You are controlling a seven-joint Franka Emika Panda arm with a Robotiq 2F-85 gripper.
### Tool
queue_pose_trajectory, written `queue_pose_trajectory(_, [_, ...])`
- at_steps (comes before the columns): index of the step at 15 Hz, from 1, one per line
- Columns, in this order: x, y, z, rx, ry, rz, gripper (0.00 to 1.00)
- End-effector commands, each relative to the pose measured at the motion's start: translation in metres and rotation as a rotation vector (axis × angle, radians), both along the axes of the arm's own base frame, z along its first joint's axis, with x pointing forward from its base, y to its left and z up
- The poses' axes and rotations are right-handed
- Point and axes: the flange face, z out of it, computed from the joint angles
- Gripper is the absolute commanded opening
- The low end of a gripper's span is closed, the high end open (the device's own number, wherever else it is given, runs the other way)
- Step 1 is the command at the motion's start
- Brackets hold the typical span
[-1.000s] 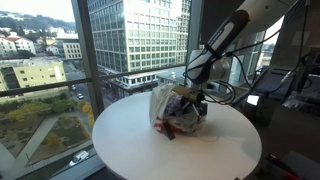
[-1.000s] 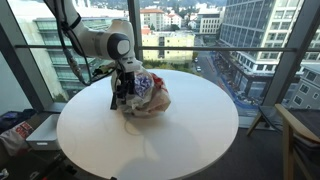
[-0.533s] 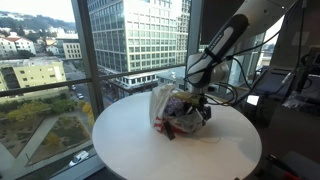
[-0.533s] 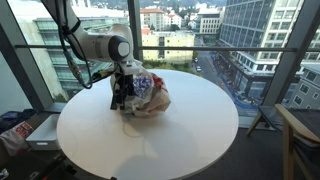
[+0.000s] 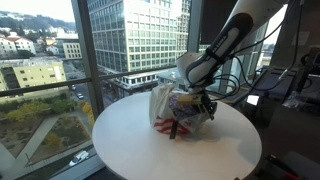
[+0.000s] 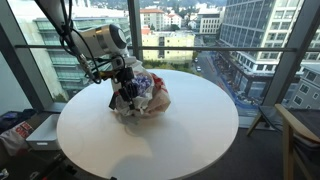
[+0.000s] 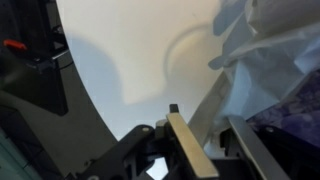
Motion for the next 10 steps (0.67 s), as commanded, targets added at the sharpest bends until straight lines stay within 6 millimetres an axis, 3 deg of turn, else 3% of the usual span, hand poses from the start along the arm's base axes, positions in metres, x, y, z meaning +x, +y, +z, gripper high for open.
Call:
queue_pose_trajectory(1, [0.009, 0.003, 0.017, -0.203, 0.04, -0.002, 0.1])
queue_pose_trajectory(4, [0.013, 0.002, 0.03, -0.362, 0.064, 0.005, 0.05])
queue_pose_trajectory(6, [0.017, 0.001, 0.039, -0.462, 0.059, 0.007, 0.11])
queue_pose_trajectory(10, [0.025, -0.002, 0.065, -0.655, 0.008, 0.007, 0.12])
